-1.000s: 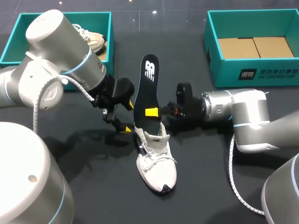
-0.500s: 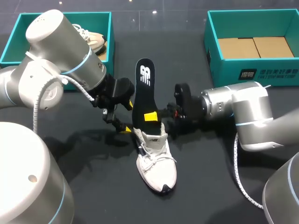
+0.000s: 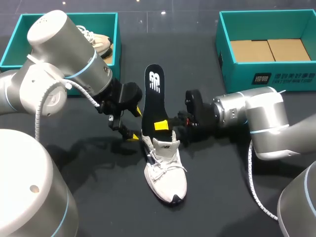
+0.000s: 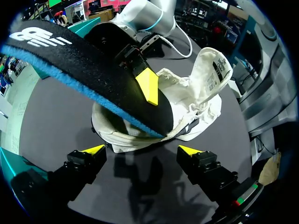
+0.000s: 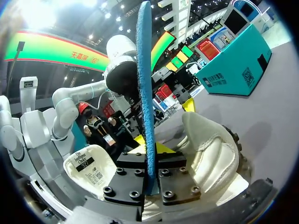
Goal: Take the shoe out of the shoebox, open the shoe tongue, remove and reinsert the insole, then place the shoe into the shoebox
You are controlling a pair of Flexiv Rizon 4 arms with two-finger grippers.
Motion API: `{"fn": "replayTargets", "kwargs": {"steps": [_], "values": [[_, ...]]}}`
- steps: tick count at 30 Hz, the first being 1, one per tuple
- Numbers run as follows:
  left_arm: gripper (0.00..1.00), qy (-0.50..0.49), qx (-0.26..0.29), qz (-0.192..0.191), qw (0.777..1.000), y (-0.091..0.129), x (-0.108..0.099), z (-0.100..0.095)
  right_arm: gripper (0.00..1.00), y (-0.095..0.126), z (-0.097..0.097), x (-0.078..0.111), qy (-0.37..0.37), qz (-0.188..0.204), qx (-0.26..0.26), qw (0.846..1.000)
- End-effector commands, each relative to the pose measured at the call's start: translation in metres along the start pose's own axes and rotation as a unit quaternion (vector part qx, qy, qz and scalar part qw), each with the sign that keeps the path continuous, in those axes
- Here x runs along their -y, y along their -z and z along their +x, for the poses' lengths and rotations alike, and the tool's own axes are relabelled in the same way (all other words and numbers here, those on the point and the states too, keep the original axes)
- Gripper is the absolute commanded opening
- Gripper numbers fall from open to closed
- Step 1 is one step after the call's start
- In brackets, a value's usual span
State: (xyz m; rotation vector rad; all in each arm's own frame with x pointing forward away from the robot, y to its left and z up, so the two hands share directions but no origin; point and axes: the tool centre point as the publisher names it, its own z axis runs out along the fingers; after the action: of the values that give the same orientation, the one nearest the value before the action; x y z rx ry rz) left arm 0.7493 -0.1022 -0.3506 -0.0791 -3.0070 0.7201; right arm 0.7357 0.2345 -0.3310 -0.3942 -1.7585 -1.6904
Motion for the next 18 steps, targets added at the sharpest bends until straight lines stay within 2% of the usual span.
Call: {"fn": "replayTargets", "kwargs": {"steps": [1,18], "values": [[1.0,0.0,0.001,-0.001,1.0,-0.0006,-0.0001,0.0005,0.0,-0.0033,-0.0021,0.0123,-0.001,-0.004,-0.001,1.0],[1.0,0.0,0.001,-0.001,1.0,-0.0006,-0.0001,0.0005,0.0,-0.0052,0.0054,0.0207,-0.011,-0.001,0.032,0.999]]}}
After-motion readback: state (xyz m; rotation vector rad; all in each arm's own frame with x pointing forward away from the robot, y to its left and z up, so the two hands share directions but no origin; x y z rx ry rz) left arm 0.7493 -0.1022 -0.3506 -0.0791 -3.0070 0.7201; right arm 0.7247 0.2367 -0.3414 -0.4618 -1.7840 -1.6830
